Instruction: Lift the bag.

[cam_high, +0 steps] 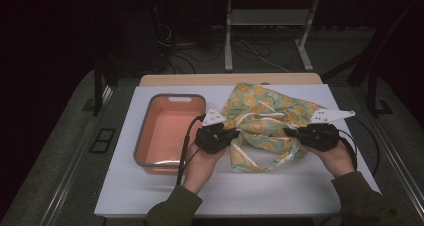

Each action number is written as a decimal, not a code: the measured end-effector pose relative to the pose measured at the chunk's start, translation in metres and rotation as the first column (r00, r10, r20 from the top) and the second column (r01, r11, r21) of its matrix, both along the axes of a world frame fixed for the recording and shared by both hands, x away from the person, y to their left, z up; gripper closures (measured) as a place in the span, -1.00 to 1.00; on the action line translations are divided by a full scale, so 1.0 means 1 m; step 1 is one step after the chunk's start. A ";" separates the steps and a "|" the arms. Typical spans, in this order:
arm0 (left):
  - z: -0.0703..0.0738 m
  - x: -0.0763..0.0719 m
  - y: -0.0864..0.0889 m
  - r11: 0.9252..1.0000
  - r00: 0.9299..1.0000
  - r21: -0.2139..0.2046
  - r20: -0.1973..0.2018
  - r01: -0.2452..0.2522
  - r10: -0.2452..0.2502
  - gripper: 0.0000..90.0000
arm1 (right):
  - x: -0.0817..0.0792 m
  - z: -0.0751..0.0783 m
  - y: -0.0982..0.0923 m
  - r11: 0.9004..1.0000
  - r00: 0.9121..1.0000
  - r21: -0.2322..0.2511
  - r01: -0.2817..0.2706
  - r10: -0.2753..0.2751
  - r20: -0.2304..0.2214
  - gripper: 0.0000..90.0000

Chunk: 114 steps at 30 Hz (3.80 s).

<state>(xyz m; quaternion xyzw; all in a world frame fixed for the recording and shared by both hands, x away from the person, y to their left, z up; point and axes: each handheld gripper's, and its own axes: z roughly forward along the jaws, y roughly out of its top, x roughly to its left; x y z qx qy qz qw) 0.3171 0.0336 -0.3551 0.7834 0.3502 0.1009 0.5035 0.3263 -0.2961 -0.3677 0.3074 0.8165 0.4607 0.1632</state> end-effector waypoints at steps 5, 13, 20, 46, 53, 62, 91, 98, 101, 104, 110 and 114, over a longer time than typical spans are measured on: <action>0.013 0.001 0.007 0.999 0.999 -0.051 0.033 -0.014 0.016 0.98 | 0.007 0.016 -0.004 0.999 0.998 0.038 0.025 -0.027 0.049 0.97; 0.051 -0.005 0.014 0.992 0.990 -0.127 0.141 0.004 0.014 0.98 | 0.004 0.042 -0.011 0.995 0.992 0.098 0.033 -0.045 0.115 0.97; 0.044 0.013 0.014 0.996 0.996 -0.086 0.088 -0.006 0.014 0.98 | 0.011 0.043 -0.009 0.995 0.992 0.088 0.039 -0.049 0.115 0.97; -0.001 0.064 0.004 0.996 0.998 0.084 -0.046 -0.043 0.047 0.18 | 0.060 -0.022 -0.022 0.987 0.985 0.091 0.135 -0.124 -0.116 0.46; 0.001 0.060 0.008 0.998 0.999 0.063 -0.034 0.029 -0.027 -0.18 | 0.055 -0.015 -0.026 0.982 0.986 0.148 0.117 -0.097 -0.134 -0.03; 0.010 0.043 0.015 0.991 0.992 0.041 0.015 0.125 -0.125 -0.56 | 0.041 -0.004 -0.021 0.986 0.991 0.155 0.054 -0.033 -0.131 -0.42; -0.008 -0.023 0.118 0.991 0.987 0.019 0.097 0.131 -0.132 -0.84 | -0.018 -0.015 -0.024 0.991 0.995 0.128 -0.024 0.037 -0.095 -0.60; -0.015 -0.037 0.135 0.992 0.984 -0.007 0.126 0.128 -0.126 -0.97 | -0.032 -0.024 -0.033 0.995 0.996 0.104 -0.009 0.019 -0.088 -0.65; -0.019 -0.041 0.141 0.992 0.983 -0.009 0.137 0.125 -0.122 -1.00 | -0.036 -0.026 -0.037 0.995 0.996 0.103 -0.005 0.014 -0.083 -0.70; -0.023 -0.044 0.147 0.993 0.982 -0.006 0.152 0.118 -0.116 -1.00 | -0.039 -0.027 -0.040 0.994 0.997 0.106 -0.007 0.014 -0.070 -0.72; -0.030 -0.049 0.158 0.994 0.983 -0.025 0.159 0.102 -0.097 -1.00 | -0.041 -0.031 -0.044 0.994 0.998 0.110 -0.001 0.008 -0.064 -0.73; -0.034 -0.049 0.162 0.995 0.984 -0.031 0.153 0.095 -0.090 -1.00 | -0.041 -0.031 -0.043 0.994 0.998 0.110 0.001 0.005 -0.056 -0.73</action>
